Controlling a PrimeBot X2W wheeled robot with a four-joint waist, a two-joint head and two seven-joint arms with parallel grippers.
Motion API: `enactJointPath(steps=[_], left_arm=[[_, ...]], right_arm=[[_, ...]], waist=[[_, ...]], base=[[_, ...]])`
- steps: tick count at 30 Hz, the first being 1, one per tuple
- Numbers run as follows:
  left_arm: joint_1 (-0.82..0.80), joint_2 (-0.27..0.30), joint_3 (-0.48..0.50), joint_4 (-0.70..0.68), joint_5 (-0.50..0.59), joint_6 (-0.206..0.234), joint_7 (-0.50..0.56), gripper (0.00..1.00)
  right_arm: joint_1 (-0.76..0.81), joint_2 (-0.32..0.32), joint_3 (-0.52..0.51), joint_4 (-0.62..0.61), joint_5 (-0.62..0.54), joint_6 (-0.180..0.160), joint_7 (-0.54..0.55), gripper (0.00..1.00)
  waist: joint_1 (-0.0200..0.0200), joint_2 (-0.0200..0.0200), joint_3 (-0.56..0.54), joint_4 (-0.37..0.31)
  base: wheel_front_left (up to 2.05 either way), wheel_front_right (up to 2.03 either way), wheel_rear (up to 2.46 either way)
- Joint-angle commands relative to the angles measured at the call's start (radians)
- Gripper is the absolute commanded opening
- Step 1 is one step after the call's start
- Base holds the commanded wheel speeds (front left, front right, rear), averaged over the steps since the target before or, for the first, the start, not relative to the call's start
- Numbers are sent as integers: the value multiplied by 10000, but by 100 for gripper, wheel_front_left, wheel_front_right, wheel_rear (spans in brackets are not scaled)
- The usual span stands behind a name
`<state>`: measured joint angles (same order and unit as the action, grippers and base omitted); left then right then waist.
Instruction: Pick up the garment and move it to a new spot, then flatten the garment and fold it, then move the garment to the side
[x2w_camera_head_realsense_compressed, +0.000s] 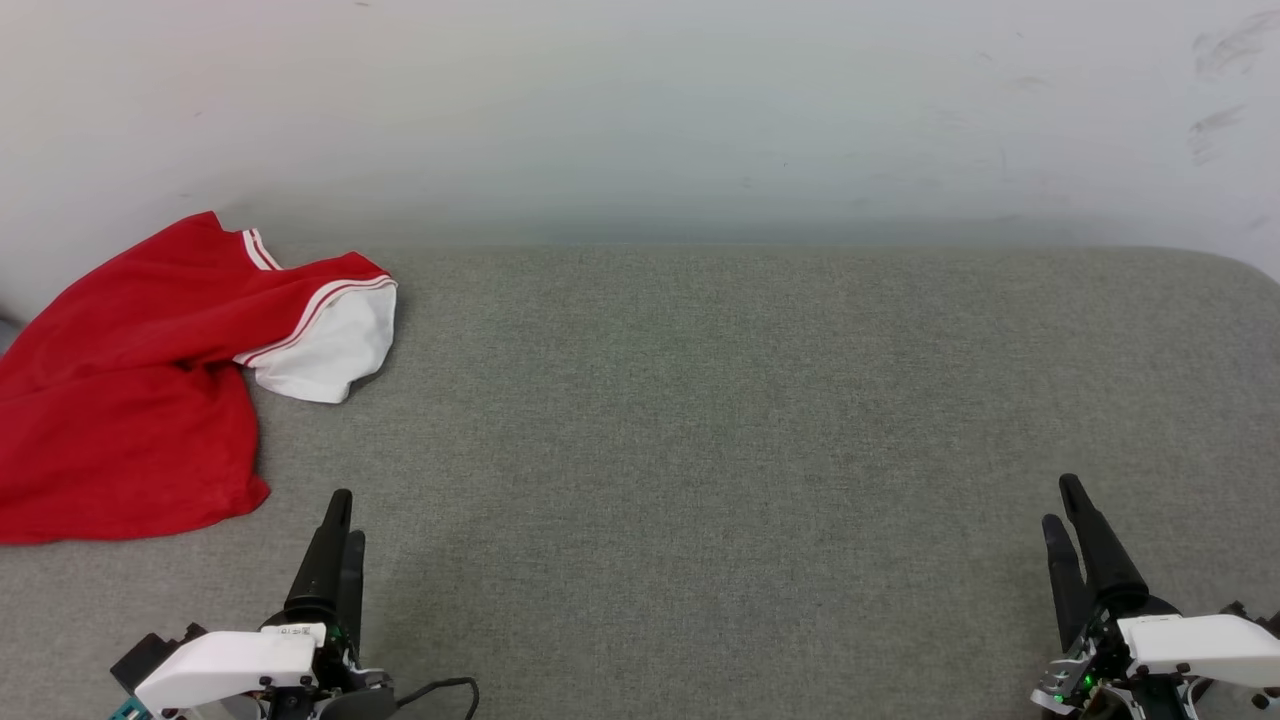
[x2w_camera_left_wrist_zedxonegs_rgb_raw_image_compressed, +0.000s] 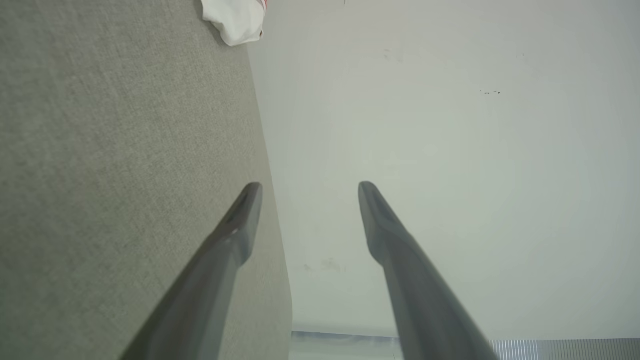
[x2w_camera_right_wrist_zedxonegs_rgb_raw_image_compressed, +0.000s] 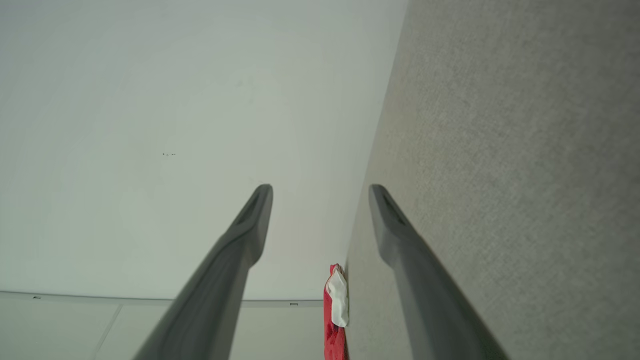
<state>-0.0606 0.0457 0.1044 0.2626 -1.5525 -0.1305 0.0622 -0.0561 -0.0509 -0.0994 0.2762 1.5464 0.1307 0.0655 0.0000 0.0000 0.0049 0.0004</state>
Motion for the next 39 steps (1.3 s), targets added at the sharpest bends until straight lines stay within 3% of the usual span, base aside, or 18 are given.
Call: enactJointPath(steps=[1,8,21,39], left_arm=[[-147,23,58,-239,304,-2,-112,100],[-193,27,252,-532,1473,96,-427,100],[-54,33,-117,-1401,4263,981,-953,100],[127,39,-682,-1957,7730,1834,-1540,100]], right_arm=[[-113,-1,7,-275,-350,2,-116,100],[-33,0,46,-628,-1820,2,-435,100],[100,2,122,-1492,-4588,2,-964,100],[350,4,428,-2075,-8000,1,-1559,100]], waist=[[0,0,2,2],[0,0,11,11],[0,0,40,24],[0,0,36,37]], base=[[0,0,0],[0,0,0],[0,0,0],[0,0,0]])
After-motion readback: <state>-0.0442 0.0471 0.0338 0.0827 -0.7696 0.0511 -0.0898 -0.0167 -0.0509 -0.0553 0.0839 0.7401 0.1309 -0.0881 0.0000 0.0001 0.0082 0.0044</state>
